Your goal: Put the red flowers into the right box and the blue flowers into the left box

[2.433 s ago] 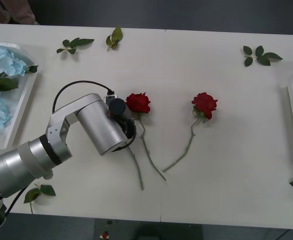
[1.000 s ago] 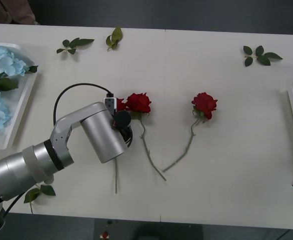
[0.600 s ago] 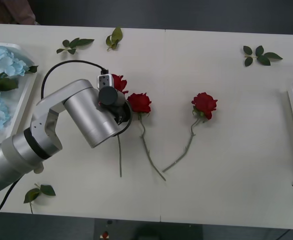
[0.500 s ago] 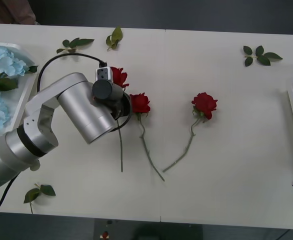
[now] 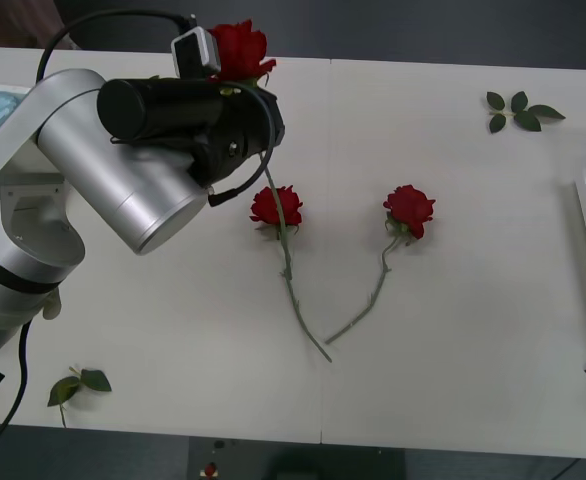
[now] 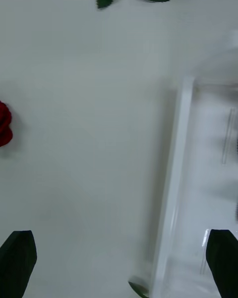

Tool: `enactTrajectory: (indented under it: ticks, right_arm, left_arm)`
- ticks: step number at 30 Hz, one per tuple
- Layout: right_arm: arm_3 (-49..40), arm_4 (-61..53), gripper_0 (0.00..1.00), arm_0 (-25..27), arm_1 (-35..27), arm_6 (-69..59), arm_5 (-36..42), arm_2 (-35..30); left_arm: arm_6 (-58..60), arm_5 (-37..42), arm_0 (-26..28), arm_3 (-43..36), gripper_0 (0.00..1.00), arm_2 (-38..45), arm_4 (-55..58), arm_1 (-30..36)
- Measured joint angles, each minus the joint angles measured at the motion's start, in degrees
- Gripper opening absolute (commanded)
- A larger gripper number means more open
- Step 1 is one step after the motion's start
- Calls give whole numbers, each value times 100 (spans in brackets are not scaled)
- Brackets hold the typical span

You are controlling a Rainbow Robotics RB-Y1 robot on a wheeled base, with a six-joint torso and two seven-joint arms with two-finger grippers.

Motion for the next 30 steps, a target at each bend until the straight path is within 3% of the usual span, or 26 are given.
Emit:
enactTrajectory:
  ticks: [9,14,19,24,30]
  right_arm:
    - [-267,-1502,100,0,0,1,519,-36]
    - [-461,-2251,100,0,0,6,722,-143]
    - [-610,-3062,100,0,0,263,795,-175]
    - [-674,-3707,100,-31,0,392,795,0]
    - [-674,-3735,100,-383,177,394,796,179]
  left_arm:
    - [185,-754,-207,221,0,418,-433,-725]
    - [184,-853,-955,1106,0,414,-437,-1329]
    - [94,-1638,-1641,2265,0,409,-443,-1898]
    - [-507,-2531,-1976,3145,0,409,-401,-2169]
    - [-532,-2673,-2191,3425,0,408,-328,-2410]
